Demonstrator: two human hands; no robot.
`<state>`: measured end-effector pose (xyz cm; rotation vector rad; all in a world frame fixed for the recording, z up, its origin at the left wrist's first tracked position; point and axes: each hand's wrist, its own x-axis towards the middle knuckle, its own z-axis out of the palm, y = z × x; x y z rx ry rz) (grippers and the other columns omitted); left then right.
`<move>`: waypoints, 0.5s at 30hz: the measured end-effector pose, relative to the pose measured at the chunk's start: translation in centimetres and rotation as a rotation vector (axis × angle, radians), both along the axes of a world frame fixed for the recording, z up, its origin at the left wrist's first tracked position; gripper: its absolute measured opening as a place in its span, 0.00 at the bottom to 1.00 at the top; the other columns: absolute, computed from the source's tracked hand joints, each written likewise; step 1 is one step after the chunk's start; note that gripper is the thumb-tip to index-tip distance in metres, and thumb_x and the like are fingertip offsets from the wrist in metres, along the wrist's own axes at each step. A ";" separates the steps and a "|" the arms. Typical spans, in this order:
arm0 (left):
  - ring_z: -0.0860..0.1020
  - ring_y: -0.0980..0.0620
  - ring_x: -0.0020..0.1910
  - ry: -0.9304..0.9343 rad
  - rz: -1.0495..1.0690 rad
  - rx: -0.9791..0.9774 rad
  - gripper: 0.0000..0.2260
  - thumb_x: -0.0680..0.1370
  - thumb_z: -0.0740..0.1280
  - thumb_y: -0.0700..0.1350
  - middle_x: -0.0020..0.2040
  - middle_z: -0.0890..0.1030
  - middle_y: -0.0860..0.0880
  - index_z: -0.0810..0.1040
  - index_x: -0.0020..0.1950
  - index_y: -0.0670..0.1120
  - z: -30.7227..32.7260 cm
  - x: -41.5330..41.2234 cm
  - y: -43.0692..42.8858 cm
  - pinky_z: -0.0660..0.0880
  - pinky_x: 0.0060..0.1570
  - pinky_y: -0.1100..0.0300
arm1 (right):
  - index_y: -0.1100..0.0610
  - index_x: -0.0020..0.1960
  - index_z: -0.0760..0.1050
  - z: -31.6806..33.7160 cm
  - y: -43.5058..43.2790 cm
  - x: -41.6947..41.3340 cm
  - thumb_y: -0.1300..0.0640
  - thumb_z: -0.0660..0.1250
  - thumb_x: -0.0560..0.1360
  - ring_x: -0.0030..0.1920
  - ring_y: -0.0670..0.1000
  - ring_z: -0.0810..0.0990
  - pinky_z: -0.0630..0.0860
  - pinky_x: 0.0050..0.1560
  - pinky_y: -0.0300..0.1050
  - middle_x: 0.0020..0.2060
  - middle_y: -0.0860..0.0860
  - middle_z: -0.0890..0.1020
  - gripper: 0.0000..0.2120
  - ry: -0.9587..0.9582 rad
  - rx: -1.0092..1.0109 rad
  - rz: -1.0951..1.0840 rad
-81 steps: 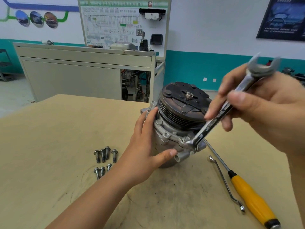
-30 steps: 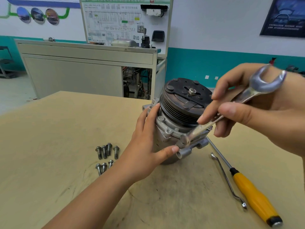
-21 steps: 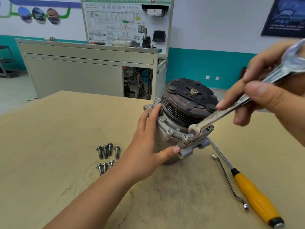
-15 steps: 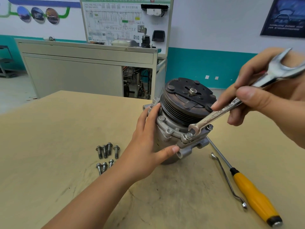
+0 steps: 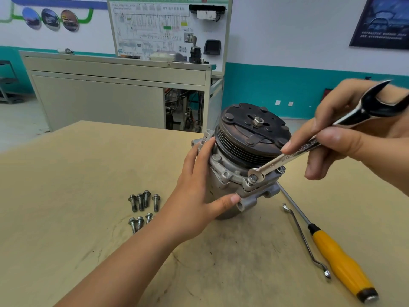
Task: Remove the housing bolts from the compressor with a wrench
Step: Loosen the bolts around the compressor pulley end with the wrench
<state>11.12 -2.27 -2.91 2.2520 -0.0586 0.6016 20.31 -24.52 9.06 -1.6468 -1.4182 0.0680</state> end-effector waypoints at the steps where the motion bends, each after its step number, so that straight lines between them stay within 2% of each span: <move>1: 0.49 0.62 0.75 0.000 0.000 0.002 0.44 0.71 0.70 0.59 0.75 0.44 0.65 0.40 0.74 0.66 0.0 0.0 0.0 0.56 0.75 0.51 | 0.49 0.50 0.75 -0.1 -0.1 0.1 0.44 0.66 0.76 0.36 0.54 0.85 0.82 0.34 0.47 0.47 0.53 0.85 0.09 0.018 0.019 0.027; 6: 0.48 0.63 0.75 0.003 0.004 0.001 0.44 0.69 0.68 0.62 0.75 0.44 0.66 0.39 0.74 0.67 0.0 0.0 0.0 0.55 0.75 0.51 | 0.50 0.48 0.78 -0.2 0.0 -0.2 0.48 0.67 0.76 0.37 0.55 0.85 0.81 0.37 0.44 0.50 0.53 0.84 0.06 0.098 0.106 0.112; 10: 0.48 0.62 0.75 0.002 0.005 0.004 0.45 0.70 0.69 0.62 0.75 0.44 0.67 0.39 0.74 0.68 0.0 0.0 0.0 0.56 0.75 0.51 | 0.49 0.45 0.81 -0.3 0.3 -0.4 0.45 0.68 0.73 0.36 0.53 0.84 0.81 0.37 0.42 0.41 0.49 0.82 0.08 0.135 0.145 0.097; 15: 0.47 0.65 0.74 -0.010 -0.003 -0.002 0.42 0.68 0.67 0.63 0.75 0.44 0.67 0.39 0.70 0.72 0.1 0.0 -0.1 0.54 0.75 0.54 | 0.48 0.46 0.80 -0.4 0.6 -0.4 0.43 0.70 0.72 0.36 0.51 0.84 0.80 0.39 0.41 0.40 0.49 0.82 0.09 0.159 0.207 0.069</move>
